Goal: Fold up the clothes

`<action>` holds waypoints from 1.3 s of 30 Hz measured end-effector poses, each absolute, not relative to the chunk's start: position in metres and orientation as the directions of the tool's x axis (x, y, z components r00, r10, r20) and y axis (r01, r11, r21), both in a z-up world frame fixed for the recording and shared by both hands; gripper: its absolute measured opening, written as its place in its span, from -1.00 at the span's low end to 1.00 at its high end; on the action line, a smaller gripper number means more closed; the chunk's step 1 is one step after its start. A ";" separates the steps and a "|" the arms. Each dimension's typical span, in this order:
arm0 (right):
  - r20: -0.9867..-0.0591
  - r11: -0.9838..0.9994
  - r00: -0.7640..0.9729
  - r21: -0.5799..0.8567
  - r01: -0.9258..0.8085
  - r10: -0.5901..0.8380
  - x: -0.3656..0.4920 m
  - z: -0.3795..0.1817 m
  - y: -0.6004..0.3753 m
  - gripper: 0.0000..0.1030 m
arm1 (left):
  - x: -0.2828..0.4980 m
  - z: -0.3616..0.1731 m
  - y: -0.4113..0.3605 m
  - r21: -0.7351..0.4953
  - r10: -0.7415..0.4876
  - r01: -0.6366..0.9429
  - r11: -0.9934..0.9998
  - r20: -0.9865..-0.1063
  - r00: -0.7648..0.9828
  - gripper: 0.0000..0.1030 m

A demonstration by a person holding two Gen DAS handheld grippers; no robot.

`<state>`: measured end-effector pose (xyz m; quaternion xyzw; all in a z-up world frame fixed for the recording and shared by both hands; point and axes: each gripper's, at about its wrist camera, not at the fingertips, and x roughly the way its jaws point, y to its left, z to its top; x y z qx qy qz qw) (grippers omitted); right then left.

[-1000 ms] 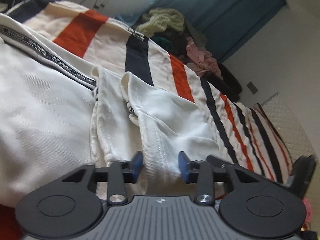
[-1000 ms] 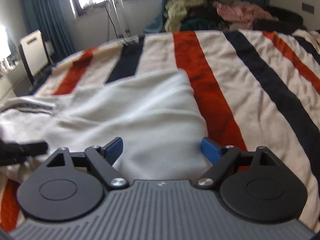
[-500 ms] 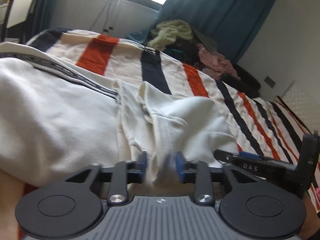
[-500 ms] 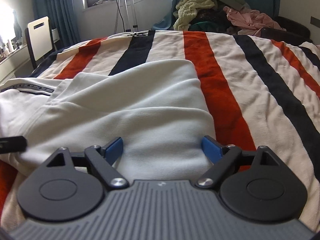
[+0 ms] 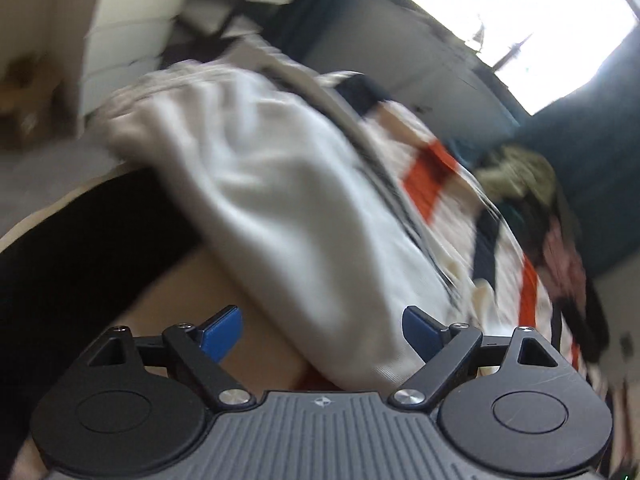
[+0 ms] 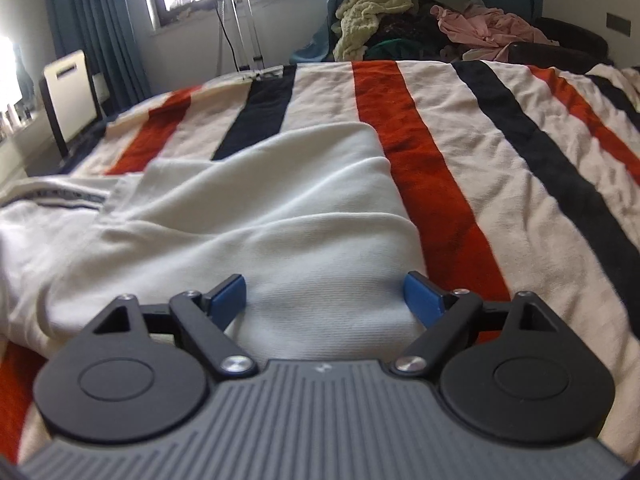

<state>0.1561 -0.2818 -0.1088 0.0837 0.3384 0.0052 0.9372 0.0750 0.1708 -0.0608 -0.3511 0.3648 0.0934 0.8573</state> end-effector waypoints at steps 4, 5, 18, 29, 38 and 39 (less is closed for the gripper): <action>-0.630 0.986 0.774 0.156 0.051 0.059 0.156 -0.112 -0.280 0.73 | 0.094 -0.078 0.200 -0.525 -0.047 -0.495 0.692 -0.717 0.696 0.69; -0.629 0.987 0.775 0.150 0.050 0.056 0.156 -0.112 -0.279 0.73 | 0.097 -0.081 0.205 -0.547 -0.050 -0.509 0.665 -0.712 0.700 0.72; -0.624 0.992 0.780 0.124 0.040 0.046 0.151 -0.108 -0.273 0.73 | 0.111 -0.103 0.260 -0.705 0.019 -0.490 0.513 -0.561 0.828 0.02; -0.666 0.999 0.746 0.048 0.017 0.019 0.160 -0.122 -0.260 0.80 | 0.130 -0.065 0.225 -0.287 0.347 -0.532 0.796 -0.503 0.791 -0.74; -0.647 0.971 0.758 0.222 0.090 0.077 0.158 -0.112 -0.288 0.77 | 0.127 0.025 0.148 -0.284 0.387 -0.485 0.827 -0.339 0.858 -0.78; -0.645 0.965 0.760 0.242 0.103 0.080 0.157 -0.110 -0.292 0.77 | 0.130 0.035 0.137 -0.285 0.377 -0.471 0.835 -0.327 0.867 -0.78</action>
